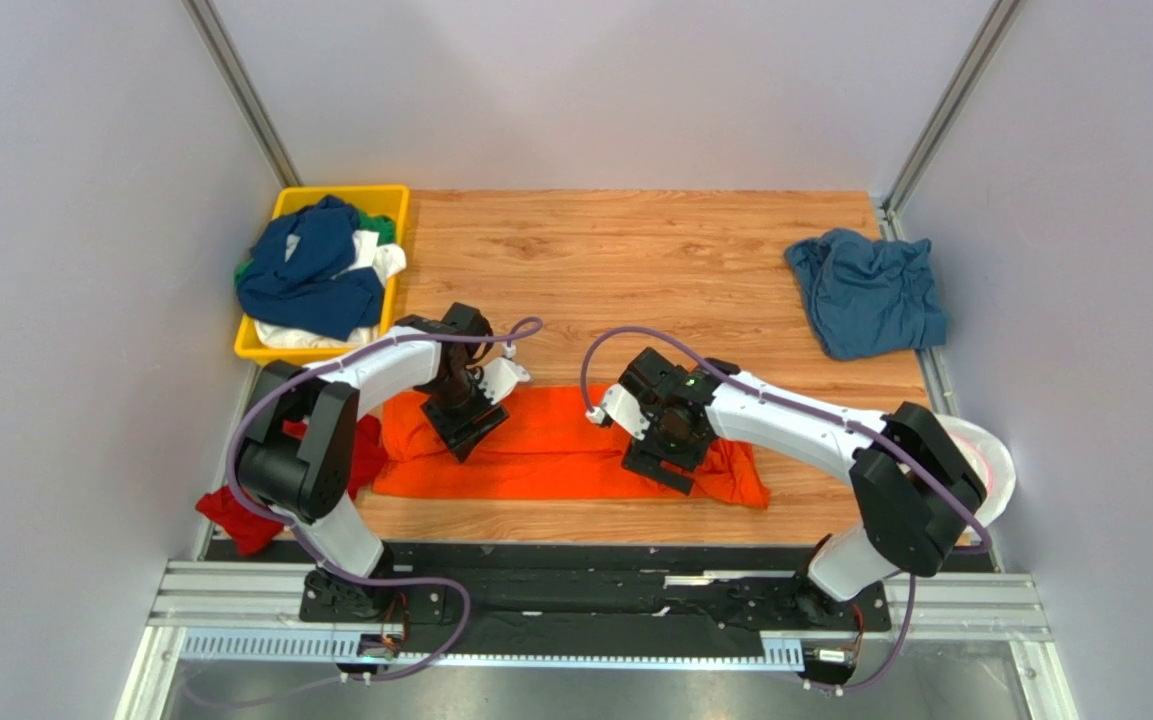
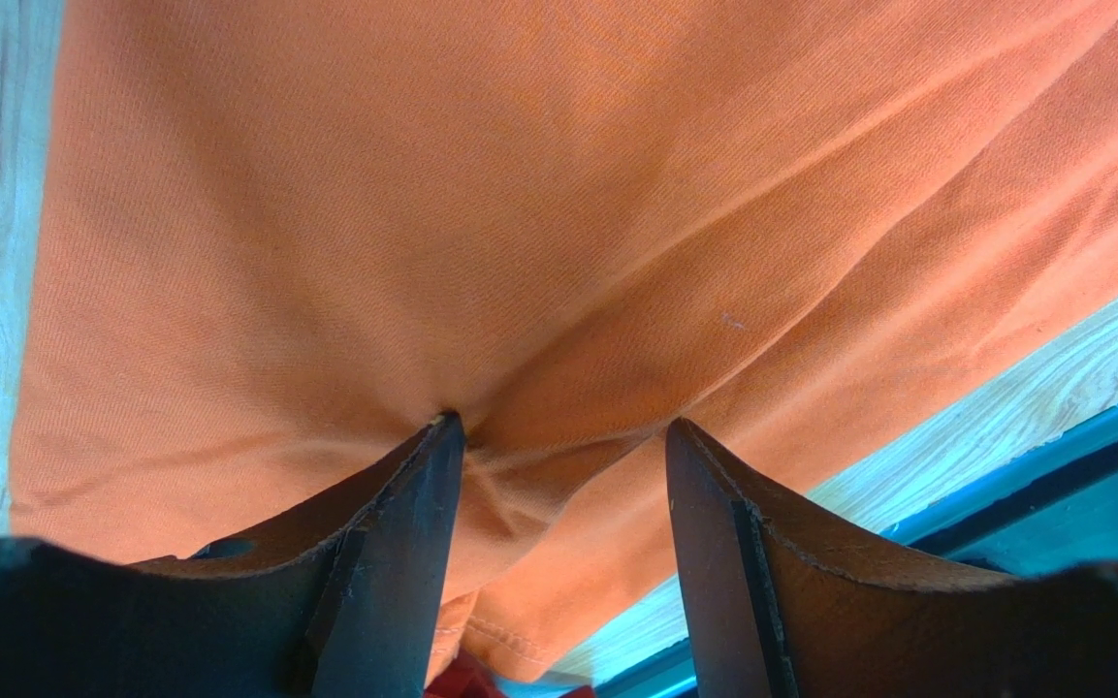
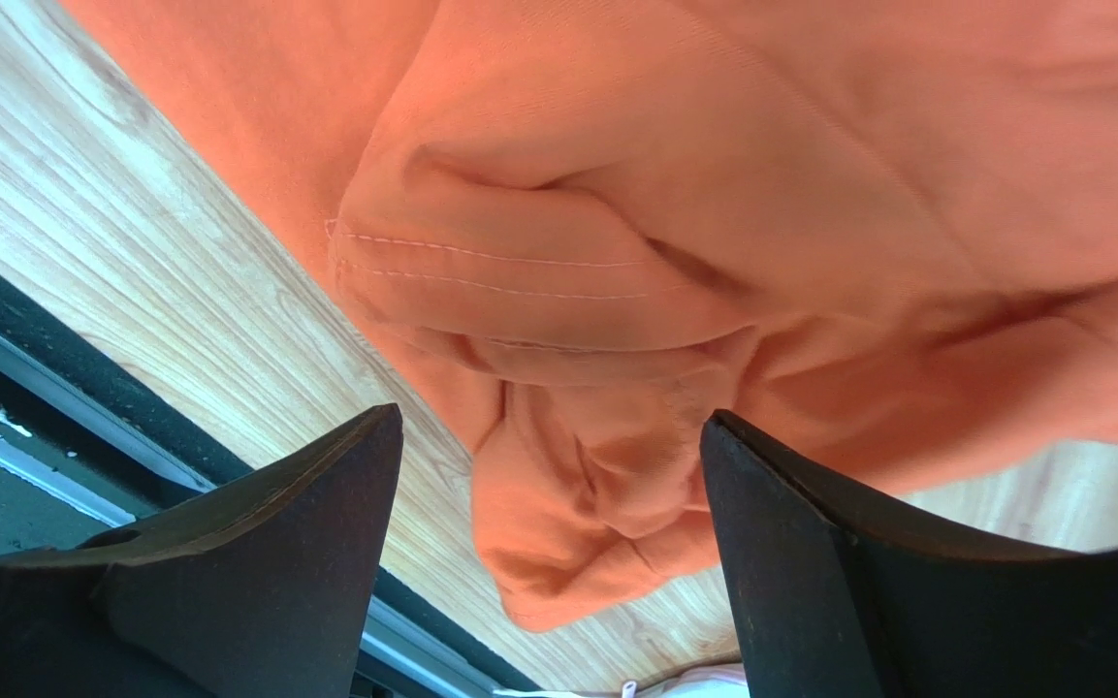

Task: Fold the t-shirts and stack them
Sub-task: Fold the other side of the tshirt into a rectangle

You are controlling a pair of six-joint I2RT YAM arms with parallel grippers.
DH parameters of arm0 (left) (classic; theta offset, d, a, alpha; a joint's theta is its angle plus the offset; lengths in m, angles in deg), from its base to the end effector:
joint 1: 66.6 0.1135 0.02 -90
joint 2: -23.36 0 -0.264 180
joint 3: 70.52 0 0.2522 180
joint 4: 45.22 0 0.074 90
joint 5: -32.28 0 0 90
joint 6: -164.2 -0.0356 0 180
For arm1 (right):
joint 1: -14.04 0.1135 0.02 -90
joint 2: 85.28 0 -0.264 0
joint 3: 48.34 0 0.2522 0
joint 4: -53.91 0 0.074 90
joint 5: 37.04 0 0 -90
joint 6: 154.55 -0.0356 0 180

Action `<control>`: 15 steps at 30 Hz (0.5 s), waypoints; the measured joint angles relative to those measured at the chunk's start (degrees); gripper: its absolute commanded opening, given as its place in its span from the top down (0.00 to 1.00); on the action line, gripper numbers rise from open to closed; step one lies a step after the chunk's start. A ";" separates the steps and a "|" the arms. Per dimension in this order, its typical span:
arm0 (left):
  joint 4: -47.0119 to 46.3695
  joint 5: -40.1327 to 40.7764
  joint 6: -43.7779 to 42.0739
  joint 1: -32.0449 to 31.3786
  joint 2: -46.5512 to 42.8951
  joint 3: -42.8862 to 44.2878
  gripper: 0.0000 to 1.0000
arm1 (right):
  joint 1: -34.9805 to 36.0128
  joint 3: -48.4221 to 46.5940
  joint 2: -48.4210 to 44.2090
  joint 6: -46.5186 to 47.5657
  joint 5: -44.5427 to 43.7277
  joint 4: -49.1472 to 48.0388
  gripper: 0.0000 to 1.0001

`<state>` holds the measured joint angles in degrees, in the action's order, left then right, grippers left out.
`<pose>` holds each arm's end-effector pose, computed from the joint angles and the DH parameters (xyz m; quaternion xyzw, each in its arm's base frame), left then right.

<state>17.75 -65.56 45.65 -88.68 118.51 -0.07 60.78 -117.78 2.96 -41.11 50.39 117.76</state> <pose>0.2551 -0.1087 0.1619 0.4278 0.9011 -0.0671 0.0241 0.1825 0.1916 0.1874 -0.5724 0.8172 -0.0090 0.0673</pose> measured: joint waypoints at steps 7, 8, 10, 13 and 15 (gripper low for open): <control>0.48 -0.94 0.00 0.00 -0.07 0.15 0.36 | -0.31 -4.57 -4.57 0.50 -0.98 0.79 0.20; 0.50 -1.01 0.00 0.00 -0.09 0.15 0.36 | -0.42 -5.40 -5.29 0.66 -1.36 0.85 0.19; 1.05 -1.40 0.00 0.00 -0.68 0.28 0.36 | -0.81 -6.34 -5.88 0.87 -1.90 0.81 0.19; 1.90 -1.84 0.00 -0.02 -2.03 1.03 0.36 | -1.81 -6.62 -5.95 1.44 -2.75 0.33 0.19; 2.34 -2.08 0.00 -0.02 -3.37 1.60 0.35 | -2.62 -6.54 -5.88 1.92 -3.54 -0.37 0.19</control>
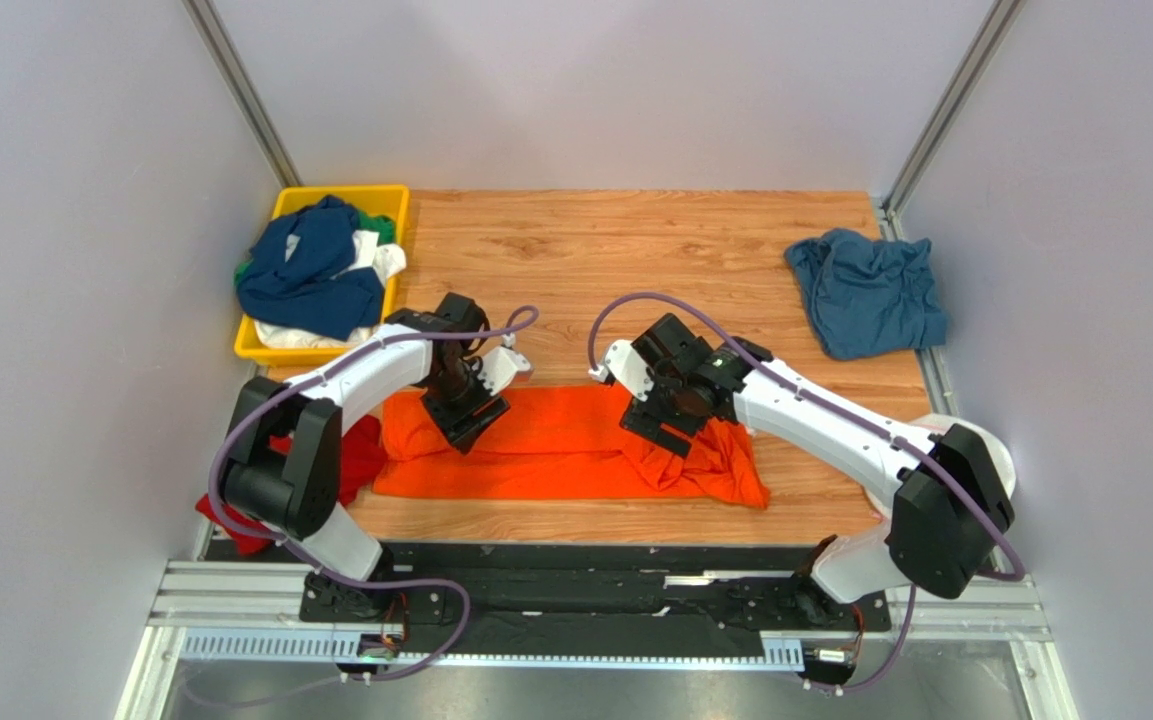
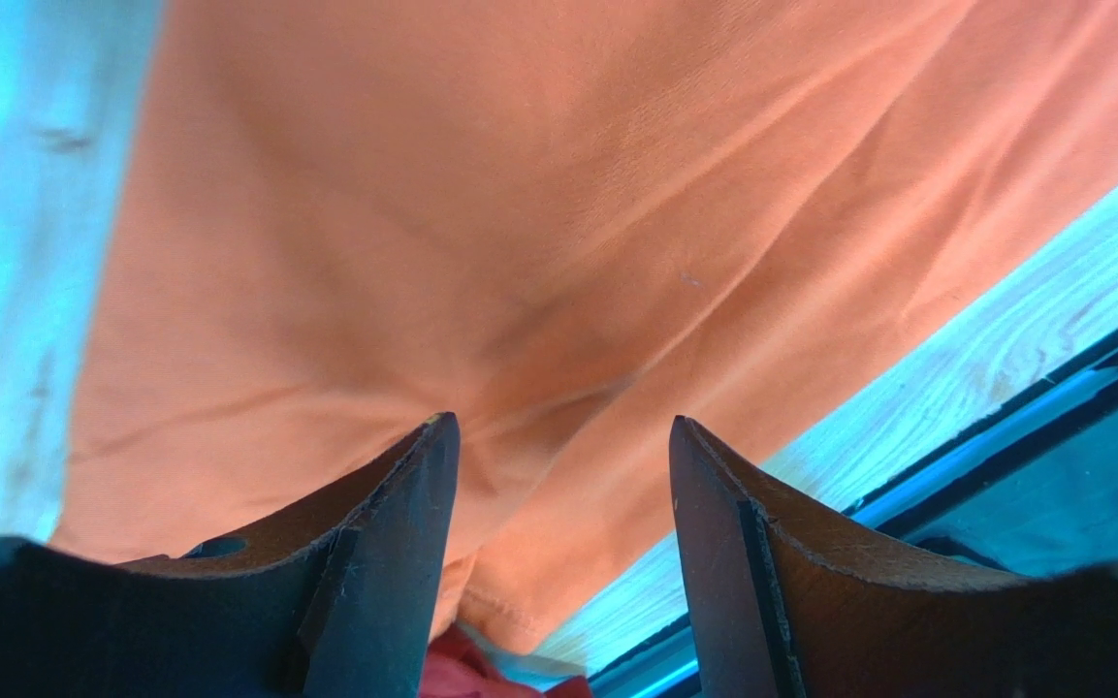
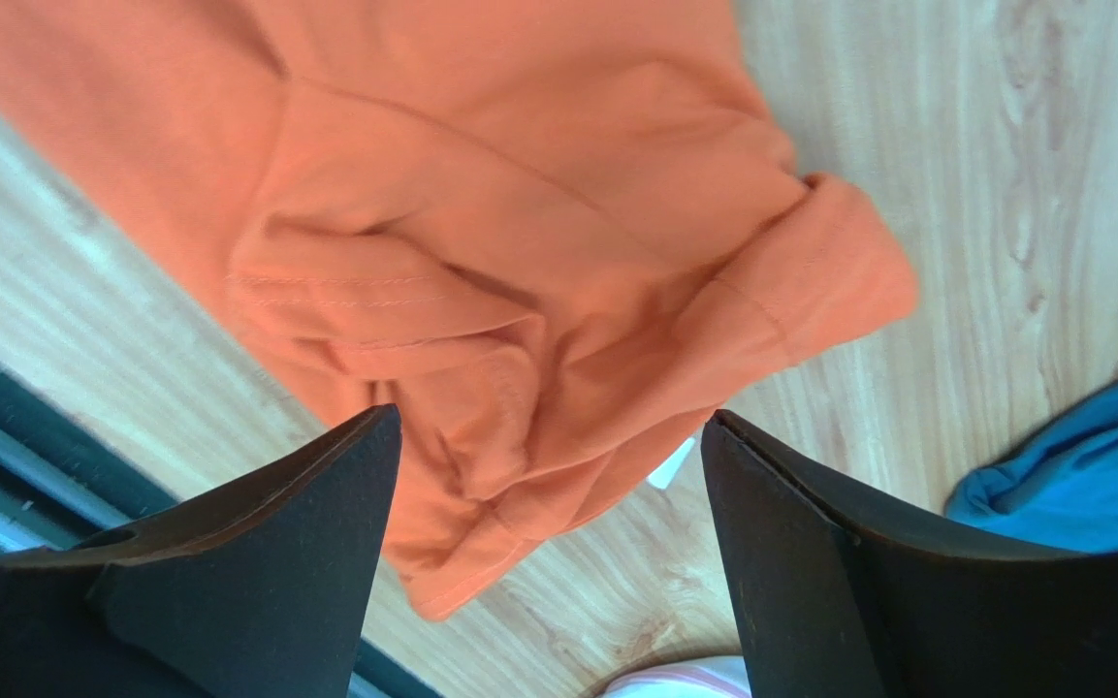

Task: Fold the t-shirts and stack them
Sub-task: Fold the other side of the tshirt into a rectangle

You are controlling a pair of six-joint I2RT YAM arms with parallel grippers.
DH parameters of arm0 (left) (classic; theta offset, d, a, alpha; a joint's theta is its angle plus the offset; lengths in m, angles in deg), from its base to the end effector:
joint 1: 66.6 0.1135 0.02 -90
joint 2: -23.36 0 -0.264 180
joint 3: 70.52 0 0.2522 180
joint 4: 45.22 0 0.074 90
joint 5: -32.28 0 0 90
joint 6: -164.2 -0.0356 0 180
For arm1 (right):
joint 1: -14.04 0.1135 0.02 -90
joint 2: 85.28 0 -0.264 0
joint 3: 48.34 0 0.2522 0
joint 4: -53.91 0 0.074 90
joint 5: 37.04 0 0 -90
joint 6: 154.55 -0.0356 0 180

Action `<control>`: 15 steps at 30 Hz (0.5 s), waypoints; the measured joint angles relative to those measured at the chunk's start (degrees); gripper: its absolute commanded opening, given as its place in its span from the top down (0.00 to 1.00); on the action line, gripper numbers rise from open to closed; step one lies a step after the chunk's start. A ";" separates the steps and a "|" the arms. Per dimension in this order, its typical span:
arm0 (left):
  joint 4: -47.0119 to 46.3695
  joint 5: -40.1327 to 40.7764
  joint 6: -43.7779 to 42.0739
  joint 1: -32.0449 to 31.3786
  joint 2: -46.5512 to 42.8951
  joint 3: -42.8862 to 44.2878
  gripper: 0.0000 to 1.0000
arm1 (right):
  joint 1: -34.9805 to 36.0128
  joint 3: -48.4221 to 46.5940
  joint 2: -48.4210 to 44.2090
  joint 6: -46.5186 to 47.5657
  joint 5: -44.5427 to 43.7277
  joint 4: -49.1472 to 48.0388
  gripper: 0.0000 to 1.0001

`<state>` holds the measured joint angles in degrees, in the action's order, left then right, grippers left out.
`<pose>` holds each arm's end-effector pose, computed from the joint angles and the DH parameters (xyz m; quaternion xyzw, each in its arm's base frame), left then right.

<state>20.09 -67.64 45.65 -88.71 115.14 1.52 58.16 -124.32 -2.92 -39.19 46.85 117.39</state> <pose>0.2525 -0.1092 0.1835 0.4292 0.8980 -0.0838 0.0478 0.1988 0.1875 0.2444 -0.5526 0.8132 -0.0233 0.1808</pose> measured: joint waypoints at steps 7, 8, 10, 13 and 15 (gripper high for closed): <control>0.96 0.09 -0.09 0.00 -3.32 1.46 0.35 | -0.81 0.55 3.17 0.46 -1.86 -6.49 0.19; 0.96 0.37 -0.11 0.00 -3.52 1.46 0.35 | -0.81 0.55 3.89 0.44 -1.86 -7.69 0.20; 0.87 1.16 -0.28 0.00 -3.52 1.46 0.35 | -0.81 0.55 4.92 0.39 -1.77 -9.35 0.19; 0.31 2.67 -0.52 0.00 -3.52 1.38 0.34 | -0.81 0.44 6.03 0.20 -1.27 -11.52 0.20; -0.61 3.56 -0.90 0.07 -3.52 1.09 0.34 | -0.81 0.33 6.40 0.09 -0.94 -12.83 0.20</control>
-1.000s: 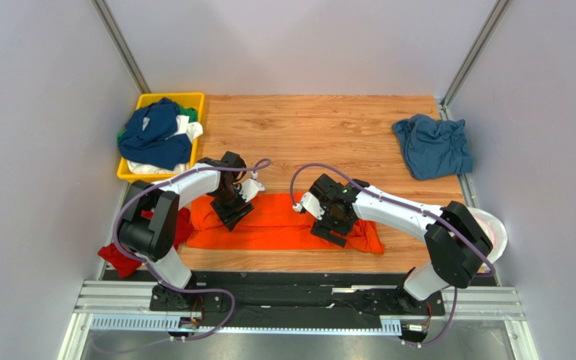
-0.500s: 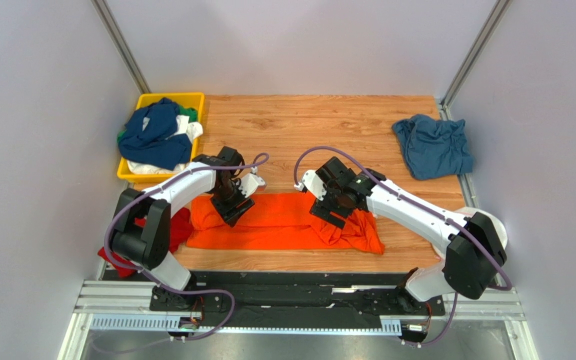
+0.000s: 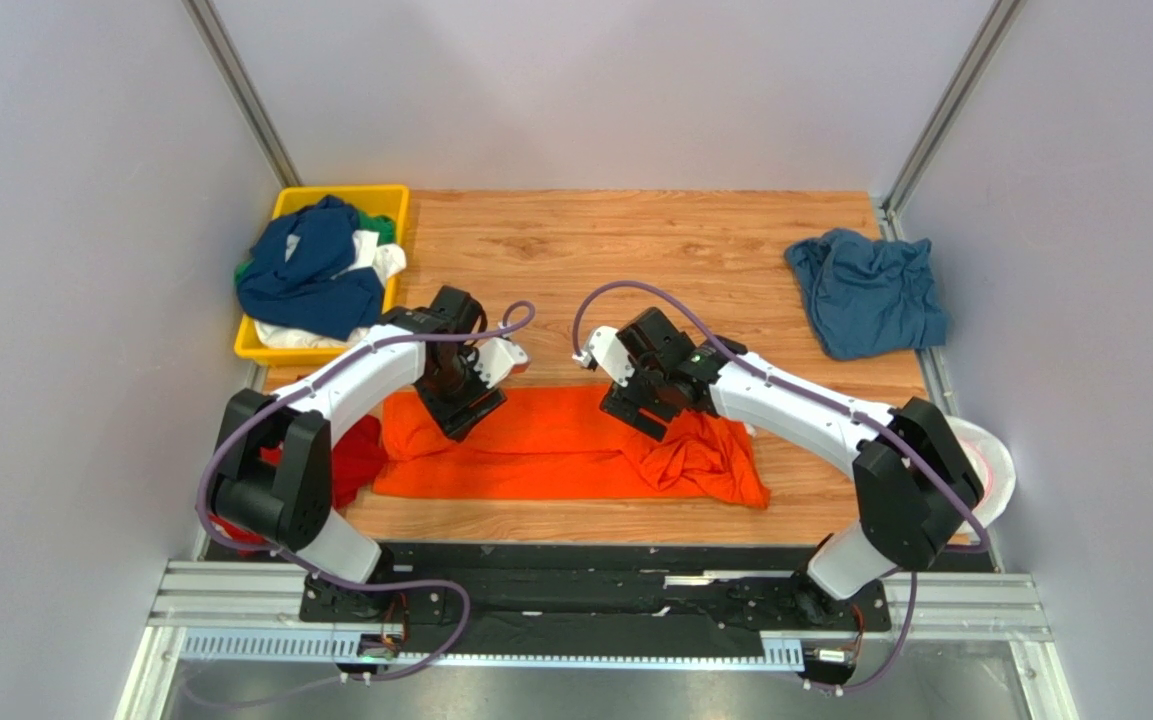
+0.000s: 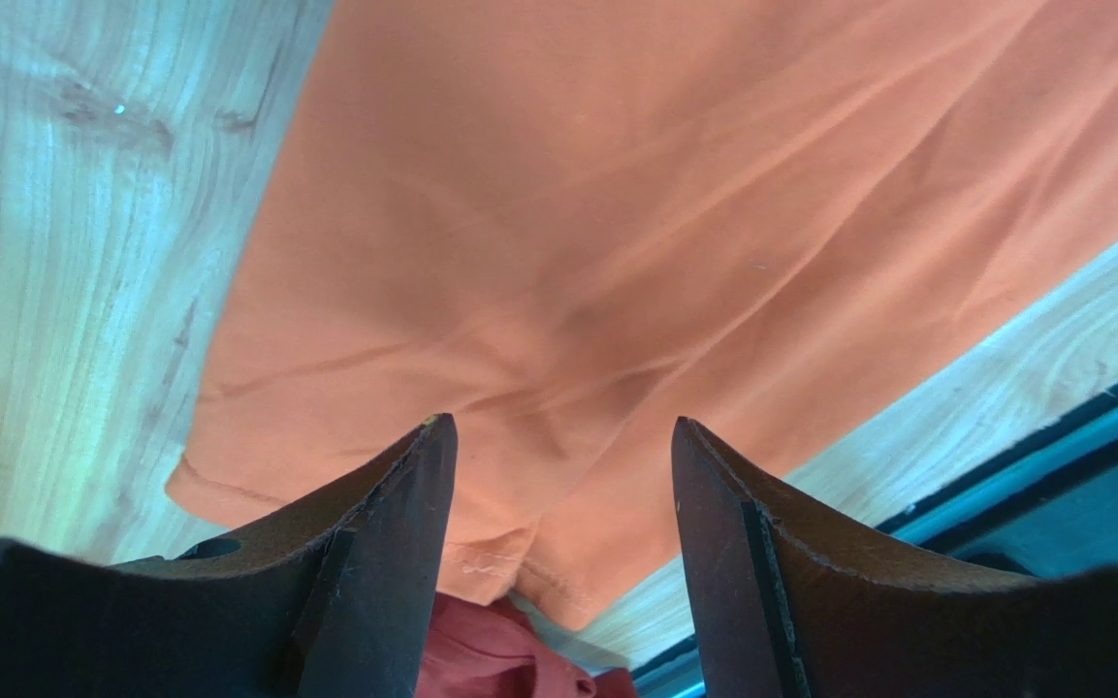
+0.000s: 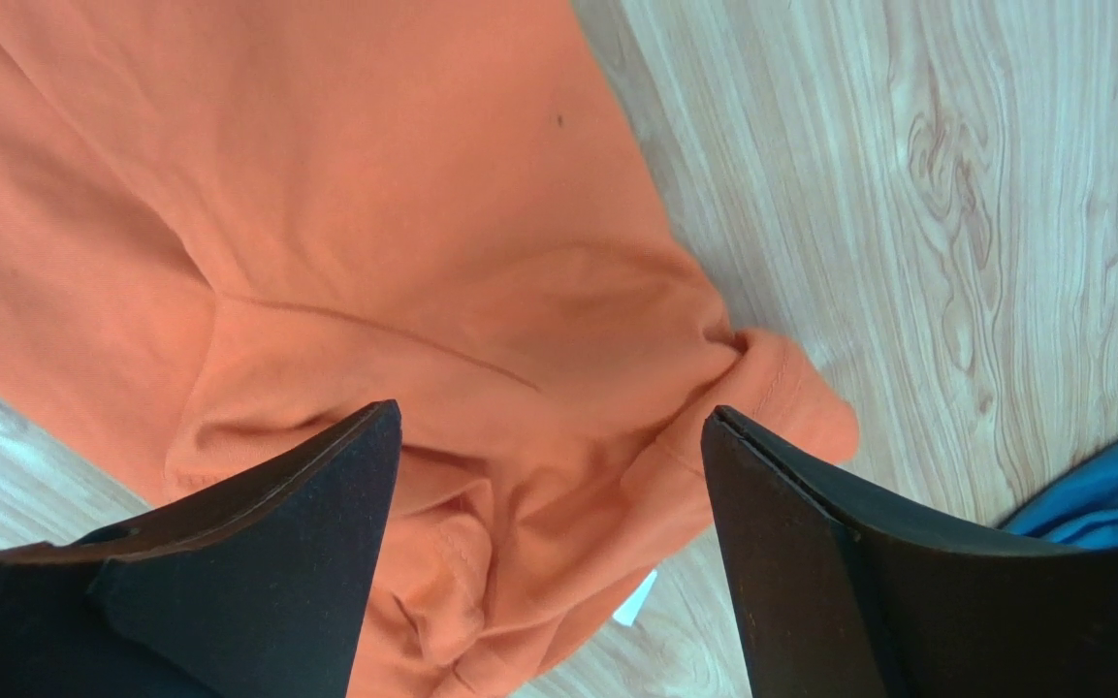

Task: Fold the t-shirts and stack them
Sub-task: Fold the other side of the tshirt into a rectangle, then rotate the tshirt 80 degrees

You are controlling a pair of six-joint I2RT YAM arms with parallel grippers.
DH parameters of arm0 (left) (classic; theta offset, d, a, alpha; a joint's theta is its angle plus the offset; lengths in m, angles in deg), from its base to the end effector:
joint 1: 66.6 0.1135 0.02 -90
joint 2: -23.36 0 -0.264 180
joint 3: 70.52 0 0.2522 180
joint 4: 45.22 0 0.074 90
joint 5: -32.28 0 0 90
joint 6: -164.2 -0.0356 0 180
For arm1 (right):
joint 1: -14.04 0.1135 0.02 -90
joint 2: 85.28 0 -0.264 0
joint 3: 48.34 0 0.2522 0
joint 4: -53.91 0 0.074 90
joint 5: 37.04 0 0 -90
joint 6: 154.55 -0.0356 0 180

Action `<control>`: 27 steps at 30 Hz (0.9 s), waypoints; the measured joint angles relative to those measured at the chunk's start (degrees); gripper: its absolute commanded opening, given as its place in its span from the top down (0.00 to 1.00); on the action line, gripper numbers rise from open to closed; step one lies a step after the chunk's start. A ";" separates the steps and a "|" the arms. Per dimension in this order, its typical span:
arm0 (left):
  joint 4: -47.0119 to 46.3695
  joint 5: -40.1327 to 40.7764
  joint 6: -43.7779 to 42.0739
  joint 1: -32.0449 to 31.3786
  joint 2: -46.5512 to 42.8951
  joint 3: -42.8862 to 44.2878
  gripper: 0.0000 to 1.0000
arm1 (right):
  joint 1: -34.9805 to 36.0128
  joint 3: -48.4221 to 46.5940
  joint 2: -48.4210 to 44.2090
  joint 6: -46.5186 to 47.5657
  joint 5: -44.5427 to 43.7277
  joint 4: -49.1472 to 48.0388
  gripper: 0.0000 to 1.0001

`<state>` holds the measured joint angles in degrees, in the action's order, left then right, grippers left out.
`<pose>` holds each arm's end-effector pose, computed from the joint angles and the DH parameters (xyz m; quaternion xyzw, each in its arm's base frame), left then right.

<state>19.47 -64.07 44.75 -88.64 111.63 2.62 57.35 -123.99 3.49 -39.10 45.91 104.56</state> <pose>0.2533 -0.1068 0.2039 0.4364 0.8937 -0.0493 0.0920 0.2273 0.2083 0.2221 -0.5374 0.8101 -0.0240 0.2330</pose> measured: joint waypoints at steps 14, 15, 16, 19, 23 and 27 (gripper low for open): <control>-2.93 2.58 -2.43 5.05 0.87 -0.98 0.34 | 1.68 0.44 3.08 -1.66 4.68 -6.16 0.20; -3.52 2.60 -2.45 5.05 0.87 -1.40 0.34 | 1.77 0.70 3.30 -1.66 4.79 -6.54 0.20; -3.87 2.60 -2.45 5.05 0.94 -1.86 0.34 | 1.84 0.96 3.45 -1.66 4.81 -6.80 0.20; -4.50 2.36 -2.36 4.98 1.70 -2.69 0.34 | 1.90 1.27 4.28 -1.64 5.01 -7.23 0.20; -5.46 1.92 -2.12 4.98 2.45 -3.43 0.34 | 1.90 1.75 5.29 -1.62 5.11 -7.56 0.20; -6.19 1.84 -1.86 4.98 3.19 -3.58 0.34 | 1.90 1.92 6.84 -1.60 5.18 -7.63 0.21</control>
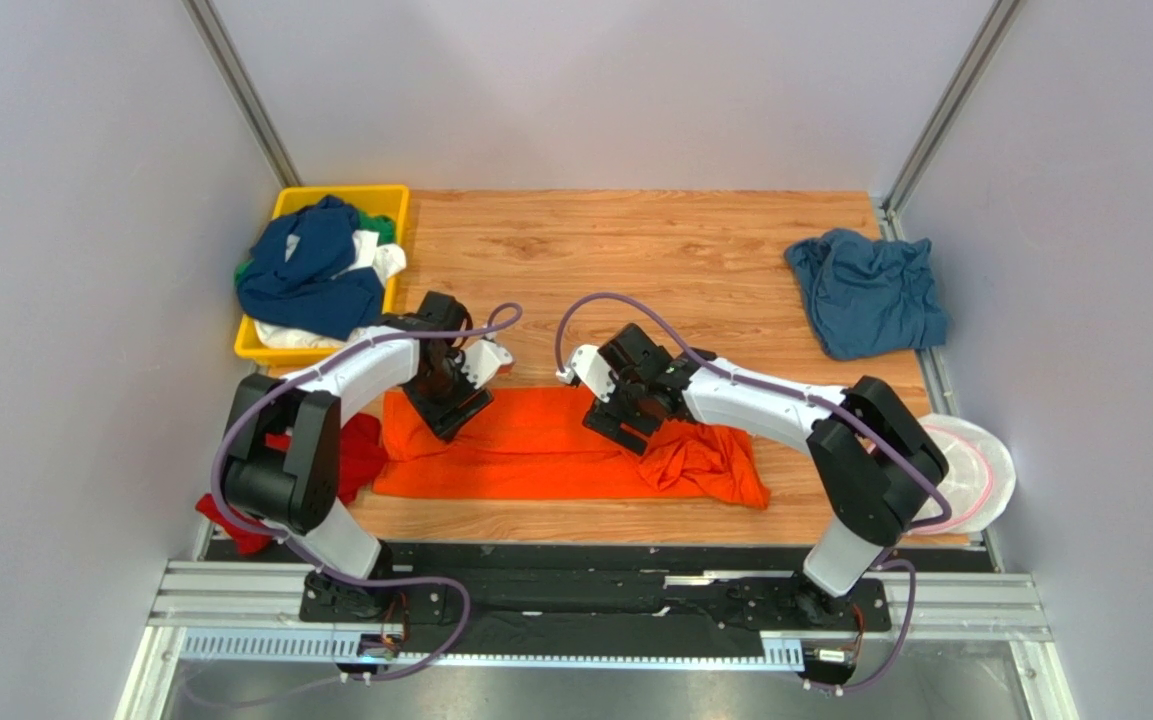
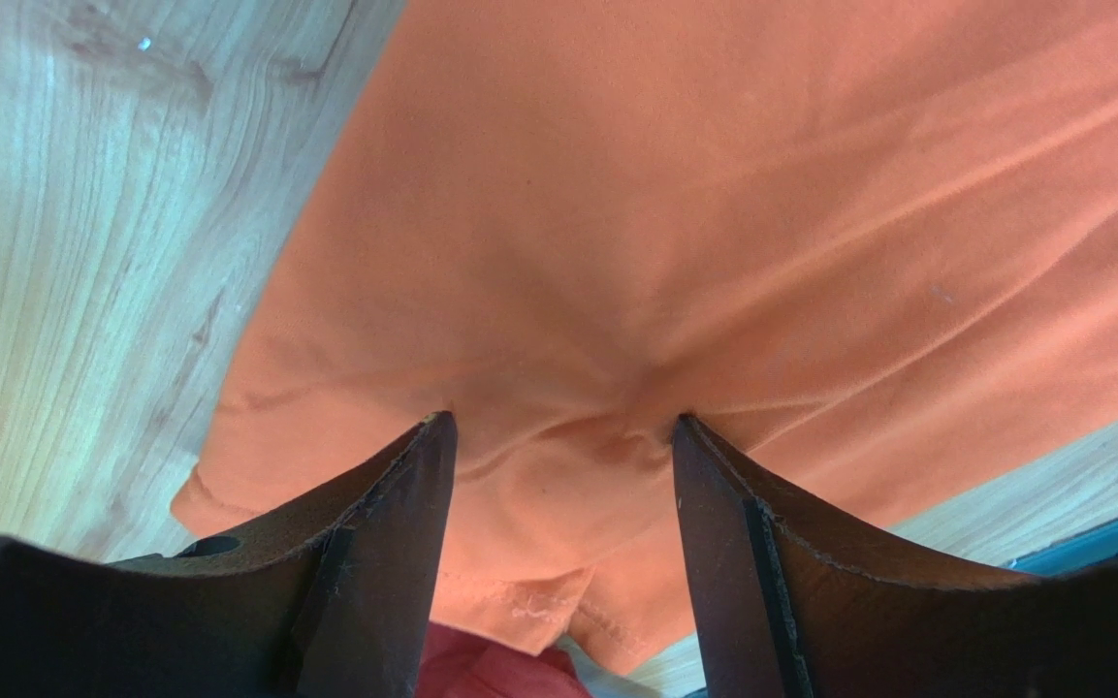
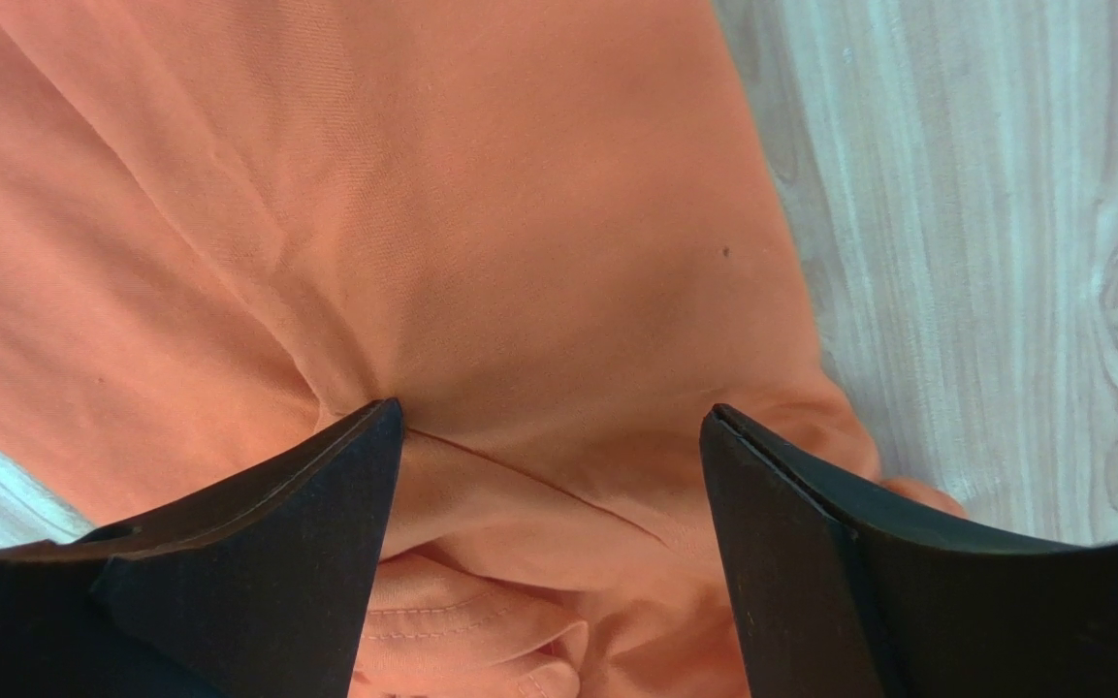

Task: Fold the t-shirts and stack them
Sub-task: Rotate the tshirt 80 degrees

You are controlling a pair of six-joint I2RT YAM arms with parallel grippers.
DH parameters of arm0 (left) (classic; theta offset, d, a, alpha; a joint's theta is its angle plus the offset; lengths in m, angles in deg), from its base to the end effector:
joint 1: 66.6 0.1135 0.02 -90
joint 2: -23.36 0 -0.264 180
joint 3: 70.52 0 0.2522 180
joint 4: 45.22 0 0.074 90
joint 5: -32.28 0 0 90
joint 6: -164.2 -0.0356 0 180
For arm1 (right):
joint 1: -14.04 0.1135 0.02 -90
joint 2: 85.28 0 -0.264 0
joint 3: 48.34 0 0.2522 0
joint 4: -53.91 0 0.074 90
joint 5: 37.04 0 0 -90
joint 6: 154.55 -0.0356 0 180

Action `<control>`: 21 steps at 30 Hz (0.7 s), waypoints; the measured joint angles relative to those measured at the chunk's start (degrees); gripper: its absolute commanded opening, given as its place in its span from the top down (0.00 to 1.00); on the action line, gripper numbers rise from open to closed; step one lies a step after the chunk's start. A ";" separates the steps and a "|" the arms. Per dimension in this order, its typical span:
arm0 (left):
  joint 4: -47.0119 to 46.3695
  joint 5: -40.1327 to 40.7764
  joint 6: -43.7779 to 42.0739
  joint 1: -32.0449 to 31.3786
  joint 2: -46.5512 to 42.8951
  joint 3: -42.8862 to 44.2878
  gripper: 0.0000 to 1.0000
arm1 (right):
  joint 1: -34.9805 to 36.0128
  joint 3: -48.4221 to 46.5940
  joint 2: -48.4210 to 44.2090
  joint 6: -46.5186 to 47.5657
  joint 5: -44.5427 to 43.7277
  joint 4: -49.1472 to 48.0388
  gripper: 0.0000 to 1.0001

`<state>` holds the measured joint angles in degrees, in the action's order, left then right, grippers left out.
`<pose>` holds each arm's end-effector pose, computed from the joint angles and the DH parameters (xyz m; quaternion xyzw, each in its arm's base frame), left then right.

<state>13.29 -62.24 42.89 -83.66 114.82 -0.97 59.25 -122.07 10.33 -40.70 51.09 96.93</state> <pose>0.2658 -0.0845 0.1753 0.4109 0.9070 -0.0286 0.0877 0.2307 0.2308 0.1830 -0.5503 0.8060 0.0246 0.2165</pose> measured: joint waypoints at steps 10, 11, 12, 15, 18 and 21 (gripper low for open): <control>-1.70 0.98 0.39 -1.31 2.60 -0.94 0.34 | 0.00 0.76 2.64 1.55 -0.31 -2.27 0.21; -1.75 1.22 0.42 -1.46 2.60 -0.98 0.34 | -0.02 0.76 2.75 1.79 -0.46 -2.47 0.21; -1.77 1.44 0.44 -1.62 2.60 -1.01 0.34 | -0.07 0.68 2.89 2.01 -0.59 -2.62 0.21; -1.77 2.27 0.52 -2.21 2.60 -1.01 0.34 | -0.57 -0.37 3.96 2.71 -0.68 -3.13 0.21; -1.77 3.17 0.55 -2.89 2.60 -1.01 0.34 | -1.79 -2.54 5.90 3.15 -0.81 -3.87 0.21; -1.75 3.69 0.50 -3.32 2.62 -1.01 0.34 | -3.63 -4.98 8.04 3.45 -1.03 -4.98 0.21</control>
<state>11.54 -58.54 43.39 -86.98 117.44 -1.97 55.63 -127.05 18.37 -37.24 50.07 91.95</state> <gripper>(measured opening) 0.659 0.792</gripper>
